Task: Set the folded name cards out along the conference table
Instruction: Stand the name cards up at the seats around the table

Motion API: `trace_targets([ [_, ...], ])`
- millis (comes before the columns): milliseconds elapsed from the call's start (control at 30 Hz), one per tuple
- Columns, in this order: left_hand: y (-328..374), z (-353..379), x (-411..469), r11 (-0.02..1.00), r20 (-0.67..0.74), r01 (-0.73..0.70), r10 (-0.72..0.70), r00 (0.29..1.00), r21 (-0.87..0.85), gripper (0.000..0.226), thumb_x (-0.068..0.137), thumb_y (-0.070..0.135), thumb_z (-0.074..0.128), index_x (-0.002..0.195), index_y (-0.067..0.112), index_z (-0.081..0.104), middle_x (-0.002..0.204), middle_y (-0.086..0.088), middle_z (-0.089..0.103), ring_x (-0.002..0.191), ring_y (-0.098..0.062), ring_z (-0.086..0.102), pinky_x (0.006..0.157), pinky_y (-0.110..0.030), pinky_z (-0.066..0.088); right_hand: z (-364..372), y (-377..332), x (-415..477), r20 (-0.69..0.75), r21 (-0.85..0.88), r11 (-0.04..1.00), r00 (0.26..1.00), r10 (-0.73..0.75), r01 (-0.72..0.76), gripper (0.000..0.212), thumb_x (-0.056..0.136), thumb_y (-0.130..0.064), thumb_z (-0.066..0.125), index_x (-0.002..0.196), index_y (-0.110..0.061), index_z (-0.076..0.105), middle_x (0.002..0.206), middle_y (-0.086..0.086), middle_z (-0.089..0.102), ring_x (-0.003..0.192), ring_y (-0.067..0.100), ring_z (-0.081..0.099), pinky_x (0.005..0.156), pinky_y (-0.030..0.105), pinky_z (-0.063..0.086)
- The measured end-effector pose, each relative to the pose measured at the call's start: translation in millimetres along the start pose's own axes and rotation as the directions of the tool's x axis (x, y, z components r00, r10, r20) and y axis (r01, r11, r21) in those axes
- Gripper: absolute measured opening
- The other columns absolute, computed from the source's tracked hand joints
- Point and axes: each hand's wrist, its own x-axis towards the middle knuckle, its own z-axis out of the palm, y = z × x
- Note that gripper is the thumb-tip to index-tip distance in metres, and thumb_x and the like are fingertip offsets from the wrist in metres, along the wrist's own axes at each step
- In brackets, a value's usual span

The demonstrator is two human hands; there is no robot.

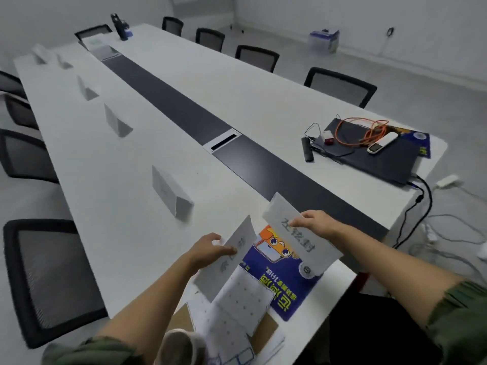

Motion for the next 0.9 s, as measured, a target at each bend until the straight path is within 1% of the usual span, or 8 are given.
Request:
trace_targets([
  [133, 27, -6, 34, 0.998, -0.018, 0.058, -0.058, 0.998, 0.008, 0.090, 0.055, 0.059, 0.074, 0.134, 0.025, 0.045, 0.128, -0.004, 0.055, 0.101, -0.022, 0.063, 0.088, -0.043, 0.055, -31, -10, 55, 0.050, -0.013, 1.000, 0.999, 0.016, -0.015, 0.054, 0.079, -0.052, 0.071, 0.111, -0.010, 0.062, 0.103, 0.013, 0.071, 0.091, 0.030, 0.071, 0.088, 0.049, 0.055],
  [233, 53, -2, 68, 0.996, -0.033, 0.075, -0.074, 0.997, 0.043, 0.087, 0.063, 0.059, 0.075, 0.136, 0.026, 0.042, 0.135, -0.004, 0.050, 0.107, -0.024, 0.059, 0.092, -0.045, 0.052, -60, -12, 104, 0.019, -0.004, 0.999, 0.999, 0.036, -0.036, 0.074, 0.064, -0.063, 0.074, 0.111, -0.007, 0.063, 0.107, 0.019, 0.067, 0.098, 0.035, 0.067, 0.087, 0.047, 0.052],
  [300, 69, 4, 91, 0.995, -0.043, 0.081, -0.078, 0.996, 0.061, 0.085, 0.067, 0.058, 0.075, 0.138, 0.026, 0.041, 0.139, -0.005, 0.047, 0.113, -0.025, 0.056, 0.097, -0.046, 0.049, -79, -9, 136, 0.010, -0.019, 0.999, 0.999, 0.048, -0.048, 0.079, 0.058, -0.071, 0.071, 0.106, -0.008, 0.062, 0.106, 0.017, 0.066, 0.098, 0.034, 0.066, 0.090, 0.051, 0.052],
  [433, 96, 22, 125, 0.989, -0.053, 0.064, -0.057, 0.997, 0.132, 0.082, 0.073, 0.055, 0.073, 0.141, 0.023, 0.038, 0.142, -0.005, 0.045, 0.118, -0.026, 0.051, 0.100, -0.043, 0.046, -110, -5, 189, -0.021, 0.001, 0.995, 0.995, 0.096, -0.096, 0.066, 0.069, -0.063, 0.070, 0.106, -0.009, 0.060, 0.104, 0.009, 0.065, 0.094, 0.028, 0.065, 0.091, 0.049, 0.051],
  [533, 111, 33, 143, 0.983, -0.023, 0.030, -0.026, 0.999, 0.182, 0.079, 0.077, 0.052, 0.071, 0.141, 0.023, 0.036, 0.139, -0.005, 0.047, 0.111, -0.022, 0.052, 0.091, -0.035, 0.047, -128, -1, 222, -0.042, 0.020, 0.988, 0.988, 0.151, -0.150, 0.077, 0.064, -0.063, 0.072, 0.115, -0.008, 0.060, 0.113, 0.010, 0.066, 0.100, 0.031, 0.065, 0.093, 0.049, 0.053],
  [633, 124, 37, 163, 0.974, -0.013, 0.010, -0.008, 1.000, 0.228, 0.078, 0.076, 0.053, 0.070, 0.140, 0.026, 0.035, 0.135, -0.003, 0.050, 0.104, -0.018, 0.051, 0.084, -0.031, 0.045, -140, -5, 253, -0.036, 0.007, 0.989, 0.988, 0.151, -0.150, 0.079, 0.073, -0.058, 0.070, 0.126, -0.001, 0.056, 0.122, 0.015, 0.064, 0.106, 0.035, 0.063, 0.095, 0.049, 0.052],
  [800, 141, 47, 195, 0.968, 0.009, 0.018, -0.021, 1.000, 0.250, 0.076, 0.077, 0.056, 0.069, 0.139, 0.029, 0.035, 0.132, -0.001, 0.050, 0.104, -0.015, 0.052, 0.081, -0.025, 0.046, -153, -18, 289, -0.035, -0.026, 0.985, 0.985, 0.171, -0.172, 0.081, 0.075, -0.059, 0.067, 0.132, -0.002, 0.053, 0.126, 0.015, 0.061, 0.109, 0.034, 0.061, 0.092, 0.044, 0.051],
  [900, 150, 52, 215, 0.961, 0.006, 0.021, -0.023, 1.000, 0.276, 0.079, 0.076, 0.057, 0.069, 0.140, 0.032, 0.032, 0.133, -0.002, 0.048, 0.109, -0.017, 0.051, 0.086, -0.027, 0.048, -162, -26, 310, -0.049, -0.083, 0.985, 0.988, 0.148, -0.152, 0.083, 0.075, -0.060, 0.066, 0.134, -0.003, 0.053, 0.129, 0.014, 0.060, 0.111, 0.033, 0.059, 0.095, 0.043, 0.049],
])
